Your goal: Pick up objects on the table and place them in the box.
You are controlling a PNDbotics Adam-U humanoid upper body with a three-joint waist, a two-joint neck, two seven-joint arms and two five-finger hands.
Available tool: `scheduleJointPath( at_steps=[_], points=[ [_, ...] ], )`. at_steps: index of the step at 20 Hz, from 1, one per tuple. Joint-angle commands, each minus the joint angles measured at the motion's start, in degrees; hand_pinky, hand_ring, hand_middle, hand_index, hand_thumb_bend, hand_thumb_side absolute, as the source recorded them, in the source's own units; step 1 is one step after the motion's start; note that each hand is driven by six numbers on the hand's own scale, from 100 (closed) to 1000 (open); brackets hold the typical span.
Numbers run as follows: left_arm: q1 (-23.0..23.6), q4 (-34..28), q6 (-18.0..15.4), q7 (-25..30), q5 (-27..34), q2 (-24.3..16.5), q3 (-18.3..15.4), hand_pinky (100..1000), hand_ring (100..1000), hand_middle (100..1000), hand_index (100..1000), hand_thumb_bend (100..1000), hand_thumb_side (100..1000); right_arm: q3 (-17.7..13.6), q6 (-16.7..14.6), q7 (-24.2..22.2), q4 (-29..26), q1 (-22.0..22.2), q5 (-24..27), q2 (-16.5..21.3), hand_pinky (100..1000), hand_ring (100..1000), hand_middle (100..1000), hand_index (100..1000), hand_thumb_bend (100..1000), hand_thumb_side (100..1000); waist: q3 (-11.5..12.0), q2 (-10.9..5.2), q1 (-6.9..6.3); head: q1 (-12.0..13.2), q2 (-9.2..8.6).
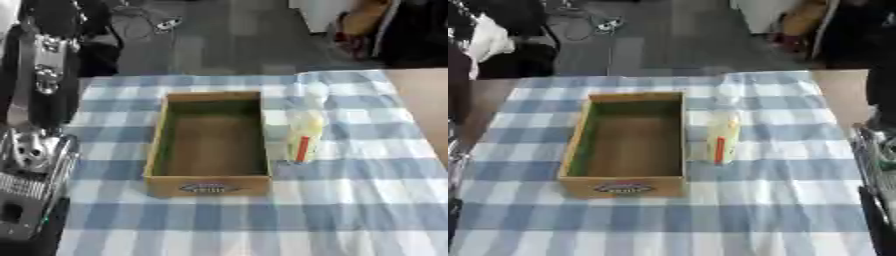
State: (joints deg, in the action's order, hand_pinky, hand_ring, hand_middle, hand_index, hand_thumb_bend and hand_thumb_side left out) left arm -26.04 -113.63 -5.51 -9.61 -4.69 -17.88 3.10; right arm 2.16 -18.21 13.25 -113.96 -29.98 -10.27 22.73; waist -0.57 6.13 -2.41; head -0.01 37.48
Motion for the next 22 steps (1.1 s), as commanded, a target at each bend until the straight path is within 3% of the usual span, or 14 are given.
scheduleJointPath(
  at_steps=[1, 8, 11, 18, 22],
  points=[
    [-1.0, -1.0, -0.1, -0.4, 0.1, -0.7, -0.5, 926, 789, 899, 971, 627, 897, -0.1, 0.4, 0.0, -0.6, -0.3, -0.3, 1.1, 593, 712, 752, 736, 100, 968, 0.1, -0.84, 0.16, 0.4, 0.79],
    [-1.0, -1.0, 0.0, -0.5, 0.1, -0.8, -0.6, 926, 789, 899, 972, 626, 896, -0.1, 1.0, -0.1, -0.6, -0.3, -0.6, 1.0, 598, 715, 755, 740, 100, 978, 0.1, -0.93, 0.15, 0.6, 1.01],
    [-0.9, -1.0, 0.0, -0.5, 0.1, -0.8, -0.6, 927, 789, 899, 971, 625, 896, -0.3, 2.5, -0.7, -0.6, -0.2, -2.0, 1.2, 649, 741, 772, 757, 100, 975, 0.3, -1.08, 0.19, 0.9, 1.41],
    [-0.1, -0.9, 0.5, -0.2, 0.5, -1.3, -0.3, 927, 788, 899, 972, 622, 897, 0.2, 10.4, -5.4, 1.8, -0.5, -14.8, 2.4, 733, 791, 838, 806, 151, 988, 0.6, -2.08, 0.84, 0.9, 2.66],
    [0.8, -0.8, 0.7, 0.1, 0.6, -1.8, 0.0, 928, 788, 899, 972, 621, 897, 2.0, 13.2, -7.4, 6.1, -3.0, -18.0, 4.6, 766, 805, 847, 824, 224, 986, 0.5, -2.91, 1.41, -0.1, 3.56]
  ],
)
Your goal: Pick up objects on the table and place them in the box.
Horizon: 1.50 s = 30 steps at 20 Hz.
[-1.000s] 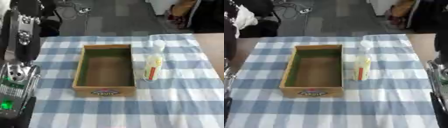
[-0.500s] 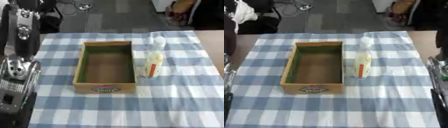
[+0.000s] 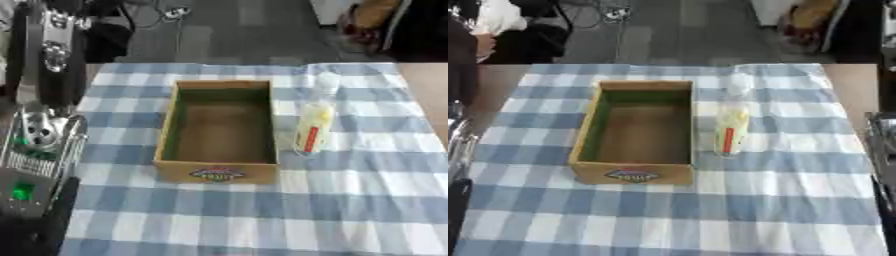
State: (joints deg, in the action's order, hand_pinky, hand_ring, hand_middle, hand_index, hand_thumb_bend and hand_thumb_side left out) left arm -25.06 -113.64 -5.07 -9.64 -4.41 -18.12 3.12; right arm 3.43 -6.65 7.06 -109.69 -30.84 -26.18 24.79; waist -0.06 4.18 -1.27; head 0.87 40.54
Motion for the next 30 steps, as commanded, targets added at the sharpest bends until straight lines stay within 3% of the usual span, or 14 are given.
scheduleJointPath(
  at_steps=[1, 6, 11, 15, 20, 23, 25, 30],
  points=[
    [0.0, -0.7, 0.3, 0.2, 0.4, -1.6, 0.0, 928, 788, 899, 972, 620, 897, 1.2, 2.1, -1.9, 3.2, -2.9, -2.8, 3.1, 787, 816, 856, 839, 237, 996, 0.0, -1.14, 0.35, -1.1, 0.68],
    [0.5, -0.5, 0.3, 0.5, 0.5, -1.9, 0.3, 929, 787, 899, 972, 620, 897, 4.1, 3.7, -8.2, 9.8, -7.5, -8.2, 6.0, 819, 835, 860, 863, 249, 1000, 0.0, -1.86, 0.71, -1.7, 1.88],
    [0.9, -0.3, 0.3, 0.8, 0.5, -2.0, 0.5, 929, 787, 899, 972, 619, 897, 5.9, 3.7, -9.2, 16.1, -11.1, -11.3, 6.9, 809, 821, 844, 848, 299, 1000, 0.1, -2.29, 1.07, -2.7, 2.34],
    [0.9, -0.2, 0.3, 0.8, 0.6, -2.0, 0.5, 930, 787, 899, 972, 618, 898, 6.7, 3.3, -7.2, 20.4, -13.1, -10.3, 6.6, 811, 822, 846, 854, 377, 1000, 0.1, -2.28, 1.09, -3.0, 2.06],
    [0.9, -0.2, 0.3, 0.9, 0.6, -2.1, 0.6, 930, 787, 899, 972, 617, 898, 7.8, 2.8, -9.3, 25.1, -15.0, -11.0, 6.3, 838, 828, 854, 872, 465, 1000, 0.1, -2.31, 1.07, -3.2, 1.78],
    [1.0, -0.2, 0.3, 0.9, 0.6, -2.1, 0.6, 930, 787, 899, 972, 617, 897, 7.9, 2.7, -10.4, 27.4, -15.8, -12.1, 6.1, 845, 828, 848, 875, 450, 971, 0.2, -2.33, 1.10, -3.2, 1.86],
    [0.9, -0.2, 0.4, 0.9, 0.6, -2.1, 0.6, 930, 787, 899, 972, 617, 897, 7.9, 2.7, -11.2, 28.6, -16.0, -12.2, 6.0, 850, 831, 853, 880, 478, 1000, 0.2, -2.31, 1.11, -3.2, 1.86],
    [0.9, -0.2, 0.4, 0.9, 0.6, -2.0, 0.7, 932, 788, 899, 972, 615, 897, 8.1, 2.5, -13.5, 31.0, -15.9, -9.7, 5.9, 841, 824, 850, 883, 503, 1000, 0.3, -2.32, 1.15, -2.9, 1.53]
  ],
)
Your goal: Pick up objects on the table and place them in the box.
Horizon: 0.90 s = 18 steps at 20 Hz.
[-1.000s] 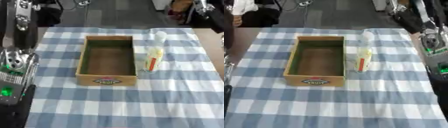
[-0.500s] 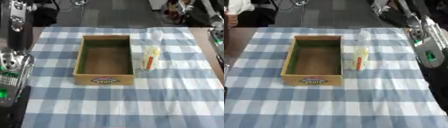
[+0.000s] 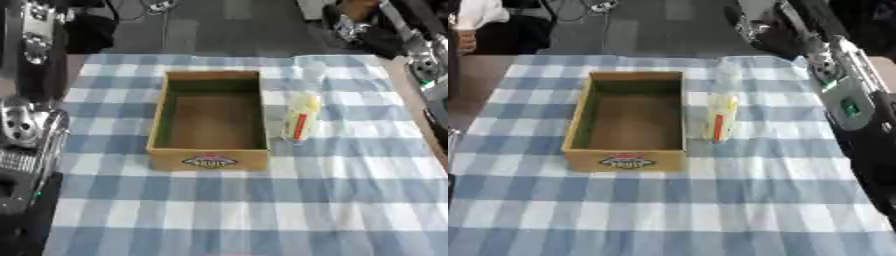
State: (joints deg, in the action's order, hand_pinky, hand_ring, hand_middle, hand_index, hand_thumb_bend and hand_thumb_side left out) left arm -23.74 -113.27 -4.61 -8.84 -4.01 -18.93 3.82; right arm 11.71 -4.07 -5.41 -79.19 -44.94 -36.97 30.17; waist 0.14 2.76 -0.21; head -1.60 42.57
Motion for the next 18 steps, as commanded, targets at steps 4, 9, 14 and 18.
scheduleJointPath(
  at_steps=[4, 9, 14, 18],
  points=[
    [-0.5, -0.6, 0.0, 0.2, 0.3, -1.2, 0.0, 932, 788, 900, 973, 614, 897, 0.2, -0.4, -2.9, 2.2, -1.8, 2.8, 0.7, 848, 829, 855, 892, 522, 1000, 0.2, -0.93, 0.10, -0.2, -0.93],
    [-0.5, -0.6, 0.0, 0.3, 0.3, -1.2, 0.1, 933, 789, 900, 973, 613, 897, 0.6, -1.1, -5.5, 3.7, -1.8, 2.5, 0.7, 858, 837, 859, 902, 556, 1000, 0.2, -0.91, 0.12, -0.1, -1.12],
    [-0.5, -0.7, 0.0, 0.3, 0.3, -1.2, 0.1, 934, 789, 901, 973, 614, 898, 1.0, -2.1, -8.4, 4.8, -1.8, 1.7, 0.3, 886, 850, 862, 906, 549, 1000, 0.3, -0.84, 0.13, 0.1, -1.32],
    [-0.6, -0.7, 0.0, 0.2, 0.3, -1.2, 0.1, 934, 789, 901, 973, 614, 897, 0.7, -2.4, -8.3, 5.8, -2.0, 1.7, -0.2, 881, 844, 856, 901, 556, 1000, 0.4, -0.81, 0.12, 0.2, -1.35]
  ],
)
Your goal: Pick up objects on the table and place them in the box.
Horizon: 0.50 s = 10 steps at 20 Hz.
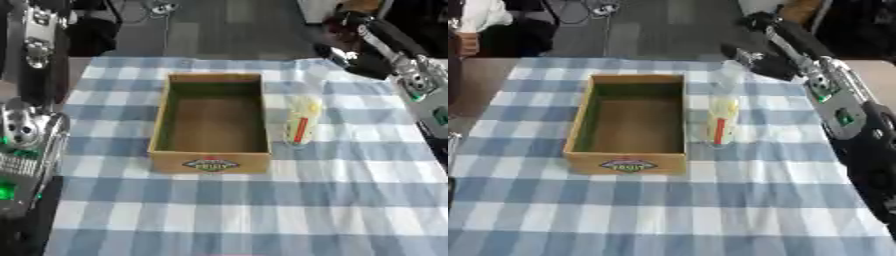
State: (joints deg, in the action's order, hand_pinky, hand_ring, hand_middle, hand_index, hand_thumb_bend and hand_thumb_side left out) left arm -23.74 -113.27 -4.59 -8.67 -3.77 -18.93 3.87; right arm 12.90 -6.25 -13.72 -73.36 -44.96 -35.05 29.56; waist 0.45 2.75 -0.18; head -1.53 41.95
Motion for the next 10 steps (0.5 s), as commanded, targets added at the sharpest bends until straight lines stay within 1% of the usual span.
scheduleJointPath(
  at_steps=[1, 10],
  points=[
    [-0.6, -0.7, 0.0, 0.1, 0.1, -1.2, 0.1, 934, 789, 901, 973, 614, 896, -0.6, -0.2, 0.1, 0.3, -2.0, -0.1, 0.3, 881, 844, 856, 900, 557, 1000, 0.1, -0.80, 0.10, 0.2, -0.75],
    [-0.6, -0.8, 0.0, 0.1, 0.1, -1.1, 0.1, 935, 790, 902, 973, 614, 897, -0.7, -0.6, 0.3, 2.9, -2.5, 0.2, -0.7, 878, 842, 856, 901, 555, 1000, 0.2, -0.71, 0.08, 0.2, -1.01]
  ],
)
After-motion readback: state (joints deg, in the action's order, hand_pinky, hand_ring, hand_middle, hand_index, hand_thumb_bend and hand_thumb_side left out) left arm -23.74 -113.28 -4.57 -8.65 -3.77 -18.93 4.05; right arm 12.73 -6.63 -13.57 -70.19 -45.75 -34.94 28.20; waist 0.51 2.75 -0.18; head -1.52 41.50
